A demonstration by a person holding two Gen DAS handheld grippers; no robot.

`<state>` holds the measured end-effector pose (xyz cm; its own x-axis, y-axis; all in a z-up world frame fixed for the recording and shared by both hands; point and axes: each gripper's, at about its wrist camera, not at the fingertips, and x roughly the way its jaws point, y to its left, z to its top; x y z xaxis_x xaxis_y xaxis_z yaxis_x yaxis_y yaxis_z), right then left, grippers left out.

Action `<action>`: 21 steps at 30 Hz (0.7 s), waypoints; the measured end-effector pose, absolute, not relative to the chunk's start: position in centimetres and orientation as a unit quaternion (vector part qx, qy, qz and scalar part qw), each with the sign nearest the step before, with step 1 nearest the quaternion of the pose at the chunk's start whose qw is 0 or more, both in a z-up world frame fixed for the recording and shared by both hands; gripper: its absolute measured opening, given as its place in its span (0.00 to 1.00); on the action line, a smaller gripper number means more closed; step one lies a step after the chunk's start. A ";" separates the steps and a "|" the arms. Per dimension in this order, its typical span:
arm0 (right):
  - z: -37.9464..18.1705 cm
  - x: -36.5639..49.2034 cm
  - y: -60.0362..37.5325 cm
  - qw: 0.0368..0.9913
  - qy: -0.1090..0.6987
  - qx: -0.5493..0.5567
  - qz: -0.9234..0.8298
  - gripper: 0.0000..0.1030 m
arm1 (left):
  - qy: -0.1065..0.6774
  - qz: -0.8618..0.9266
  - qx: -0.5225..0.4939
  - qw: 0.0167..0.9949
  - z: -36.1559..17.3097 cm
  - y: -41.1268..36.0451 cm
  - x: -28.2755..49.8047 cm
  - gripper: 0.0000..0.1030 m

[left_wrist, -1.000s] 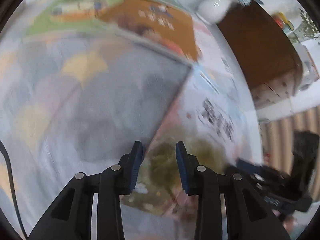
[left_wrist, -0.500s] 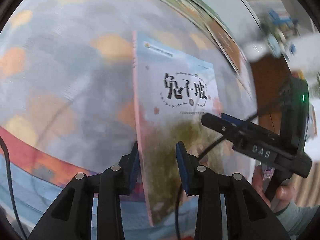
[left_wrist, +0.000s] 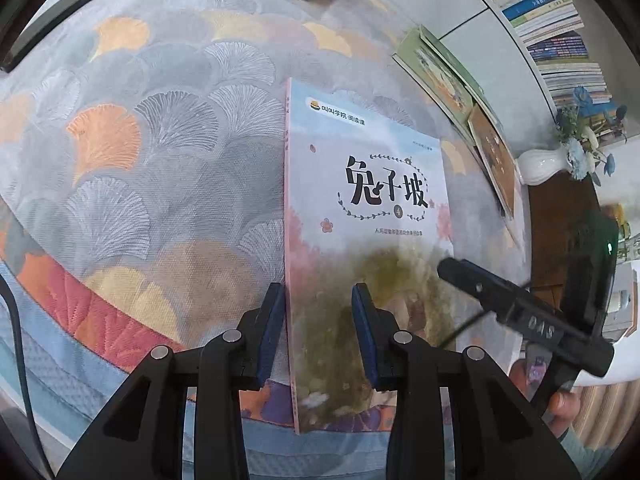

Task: Organize books
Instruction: 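Lift the rabbit-cover book with both grippers and turn it upright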

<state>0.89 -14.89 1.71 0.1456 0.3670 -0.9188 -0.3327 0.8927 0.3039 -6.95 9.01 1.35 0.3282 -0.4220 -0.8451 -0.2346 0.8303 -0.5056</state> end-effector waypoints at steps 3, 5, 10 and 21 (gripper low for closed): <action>1.7 0.6 -14.1 0.759 0.609 0.001 0.231 0.60 | 0.577 -0.057 -0.282 0.764 1.4 8.7 -6.8 0.30; 1.5 0.6 -13.6 0.759 0.609 0.000 0.231 0.62 | 0.577 -0.054 -0.285 0.763 1.3 8.8 -6.9 0.30; 1.5 0.8 -14.2 0.752 0.618 0.029 0.229 0.63 | 0.573 -0.049 -0.297 0.762 1.2 8.9 -7.2 0.30; 1.9 -2.9 -17.8 0.779 0.597 0.019 0.191 0.45 | 0.558 -0.075 -0.334 0.756 0.7 9.7 -8.0 0.30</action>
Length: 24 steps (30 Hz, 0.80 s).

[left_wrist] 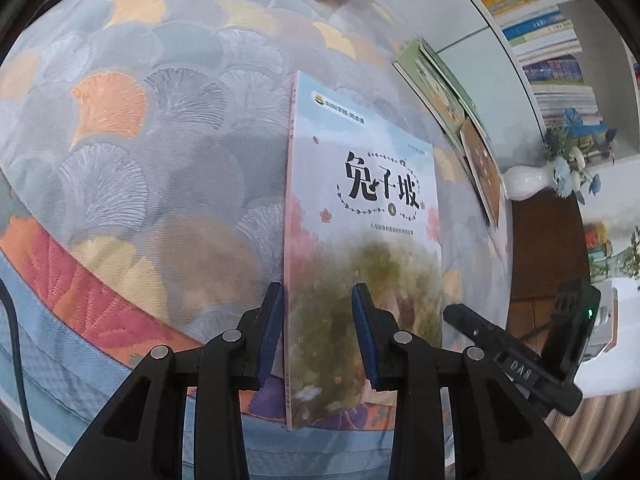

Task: Organize books
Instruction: 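Lift the rabbit-cover book with both grippers and turn it upright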

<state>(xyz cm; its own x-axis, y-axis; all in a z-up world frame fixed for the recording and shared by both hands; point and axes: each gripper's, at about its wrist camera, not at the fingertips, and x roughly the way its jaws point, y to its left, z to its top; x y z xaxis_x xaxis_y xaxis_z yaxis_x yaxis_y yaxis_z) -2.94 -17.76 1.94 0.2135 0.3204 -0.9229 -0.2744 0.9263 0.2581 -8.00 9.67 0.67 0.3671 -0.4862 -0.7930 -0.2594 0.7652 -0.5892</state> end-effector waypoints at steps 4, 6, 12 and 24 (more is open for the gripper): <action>2.0 -3.8 -16.3 0.774 0.594 0.006 0.218 0.44 | 0.560 -0.082 -0.347 0.747 0.5 9.7 -8.1 0.30; 2.0 -4.4 -15.6 0.772 0.593 -0.010 0.228 0.43 | 0.567 -0.084 -0.356 0.738 0.4 9.7 -8.5 0.30; 1.7 -4.3 -15.2 0.771 0.593 -0.015 0.233 0.43 | 0.594 -0.109 -0.337 0.722 0.6 8.5 -10.6 0.30; 0.9 -4.2 -17.4 0.743 0.613 0.101 0.249 0.43 | 0.494 -0.205 -0.455 0.712 2.8 8.2 -11.2 0.29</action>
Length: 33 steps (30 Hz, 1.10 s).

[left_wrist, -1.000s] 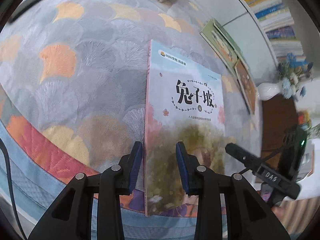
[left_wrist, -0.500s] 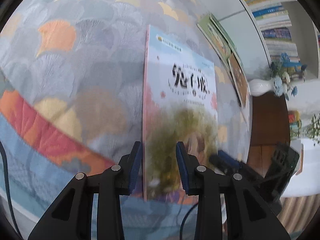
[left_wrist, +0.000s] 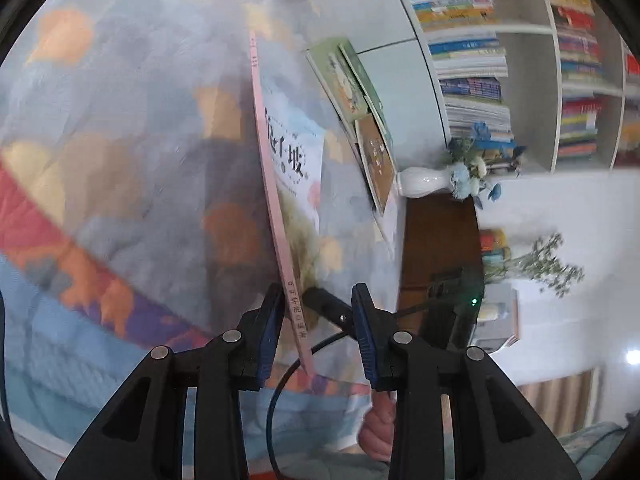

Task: Organize books
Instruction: 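Lift the rabbit-cover book with both grippers and turn it upright, then carry the rabbit-cover book onto the stacked books and lower it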

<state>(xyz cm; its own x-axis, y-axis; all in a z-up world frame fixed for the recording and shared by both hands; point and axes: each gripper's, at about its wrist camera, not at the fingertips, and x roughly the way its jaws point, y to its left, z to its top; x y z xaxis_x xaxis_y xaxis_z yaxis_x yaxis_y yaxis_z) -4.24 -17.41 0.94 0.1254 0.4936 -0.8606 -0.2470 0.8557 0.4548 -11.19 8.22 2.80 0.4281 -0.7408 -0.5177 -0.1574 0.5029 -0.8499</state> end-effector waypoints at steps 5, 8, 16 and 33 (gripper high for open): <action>1.1 -4.6 -17.4 0.743 0.611 0.102 0.253 0.43 | 0.552 -0.131 -0.361 0.740 1.8 6.4 -9.7 0.11; 0.9 -4.4 -17.8 0.737 0.615 0.121 0.253 0.43 | 0.555 -0.128 -0.349 0.744 1.4 5.9 -9.7 0.11; -0.9 -3.4 -21.3 0.659 0.644 0.287 0.263 0.52 | 0.515 -0.201 -0.485 0.677 1.1 8.0 -8.4 0.12; -1.6 -0.2 -17.2 0.631 0.621 0.389 0.255 0.40 | 0.543 -0.236 -0.546 0.592 0.4 11.2 -5.9 0.12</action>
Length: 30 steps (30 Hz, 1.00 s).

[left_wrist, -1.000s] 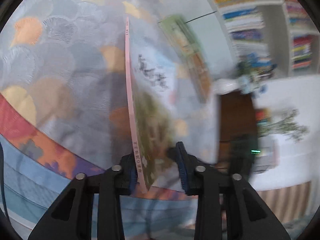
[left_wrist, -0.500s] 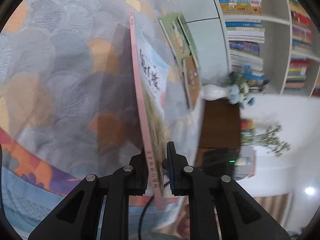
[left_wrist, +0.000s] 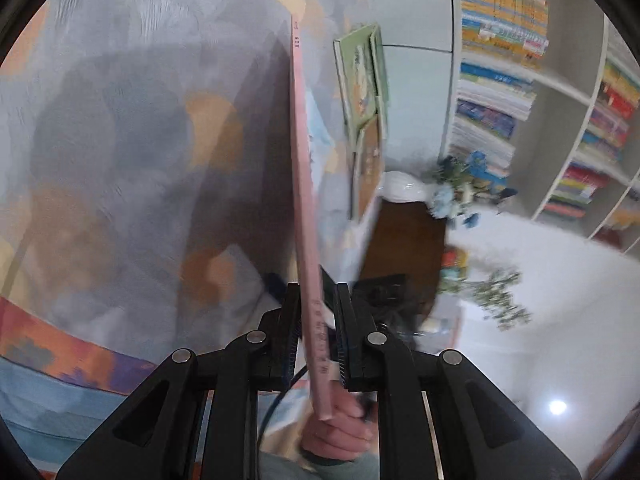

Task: Organize books
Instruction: 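Carry the rabbit-cover book onto the stacked books and lower it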

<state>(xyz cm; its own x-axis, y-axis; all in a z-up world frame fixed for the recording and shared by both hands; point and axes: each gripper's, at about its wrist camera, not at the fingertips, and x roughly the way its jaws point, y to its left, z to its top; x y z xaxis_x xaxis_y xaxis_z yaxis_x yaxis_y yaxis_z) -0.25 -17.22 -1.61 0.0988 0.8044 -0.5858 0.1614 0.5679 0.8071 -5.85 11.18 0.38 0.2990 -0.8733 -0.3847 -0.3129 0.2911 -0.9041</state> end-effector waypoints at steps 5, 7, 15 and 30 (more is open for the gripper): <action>2.0 -0.6 -14.0 0.713 0.612 0.259 0.225 0.39 | 0.582 -0.215 -0.421 0.662 2.4 11.1 -4.5 0.12; 3.4 -0.8 -12.3 0.741 0.602 0.203 0.218 0.39 | 0.589 -0.212 -0.369 0.687 3.3 10.8 -4.0 0.12; 6.3 -2.1 -8.8 0.796 0.563 0.108 0.196 0.39 | 0.573 -0.258 -0.239 0.741 7.2 11.0 -1.8 0.12; 14.8 4.5 1.7 0.859 0.468 0.059 0.199 0.40 | 0.474 -0.323 -0.236 0.785 13.8 20.8 4.9 0.15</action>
<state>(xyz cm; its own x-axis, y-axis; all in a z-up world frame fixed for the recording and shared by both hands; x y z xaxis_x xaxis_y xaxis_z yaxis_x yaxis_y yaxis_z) 4.51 1.74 14.76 0.4821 0.3969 -0.7811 -0.2861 0.9140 0.2878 4.92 20.84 13.76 0.3421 -0.7299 -0.5918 0.2830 0.6805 -0.6758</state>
